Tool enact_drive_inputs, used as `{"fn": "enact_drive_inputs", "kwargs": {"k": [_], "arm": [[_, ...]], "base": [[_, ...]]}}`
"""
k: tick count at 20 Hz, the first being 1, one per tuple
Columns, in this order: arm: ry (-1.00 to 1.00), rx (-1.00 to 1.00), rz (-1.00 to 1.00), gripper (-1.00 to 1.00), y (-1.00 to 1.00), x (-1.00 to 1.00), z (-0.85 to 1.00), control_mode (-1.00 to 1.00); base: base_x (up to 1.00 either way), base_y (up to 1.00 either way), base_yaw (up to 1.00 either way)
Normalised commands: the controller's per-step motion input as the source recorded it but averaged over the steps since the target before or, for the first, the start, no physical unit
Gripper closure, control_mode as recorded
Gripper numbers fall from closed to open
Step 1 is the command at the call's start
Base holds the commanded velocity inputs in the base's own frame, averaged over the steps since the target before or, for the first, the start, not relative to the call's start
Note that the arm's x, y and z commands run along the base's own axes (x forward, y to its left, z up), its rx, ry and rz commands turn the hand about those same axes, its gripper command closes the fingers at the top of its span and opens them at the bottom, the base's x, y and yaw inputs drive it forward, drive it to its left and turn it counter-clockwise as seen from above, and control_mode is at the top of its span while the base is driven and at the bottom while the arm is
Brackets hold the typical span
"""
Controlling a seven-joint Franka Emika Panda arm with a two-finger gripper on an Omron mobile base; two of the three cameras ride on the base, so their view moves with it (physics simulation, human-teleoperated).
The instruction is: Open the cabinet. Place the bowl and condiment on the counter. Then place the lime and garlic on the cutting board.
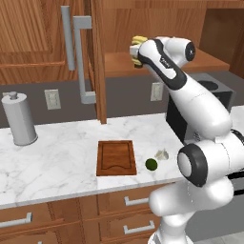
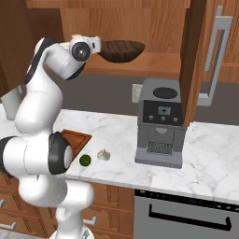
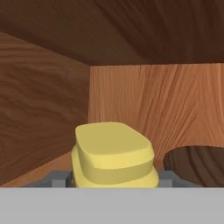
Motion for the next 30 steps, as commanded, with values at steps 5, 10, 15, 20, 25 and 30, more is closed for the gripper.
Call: {"fn": "enact_drive_inputs", "kwargs": {"k": [5,10,15,20,25,30], "arm": [[0.00,0.02,0.00,1.00,-0.07,-0.50,0.00,-1.00],[0.01,0.03,0.00,1.00,-0.01,-0.47,0.00,-1.00],[0.01,0.04,0.00,1.00,-0.01,-0.46,0.00,-1.00],[0.02,0.04,0.00,1.00,-0.09,-0.44,0.00,-1.00],[0.01,0.05,0.00,1.00,-0.18,-0.44,0.00,-1.00],[0.01,0.06,0.00,1.00,-0.23,-0.40,0.00,-1.00]], "base": [[0.00,0.00,0.00],[0.00,0.00,0.00],[0.00,0.00,0.00],[0.00,0.00,0.00],[0.00,0.00,0.00],[0.00,0.00,0.00]]}}
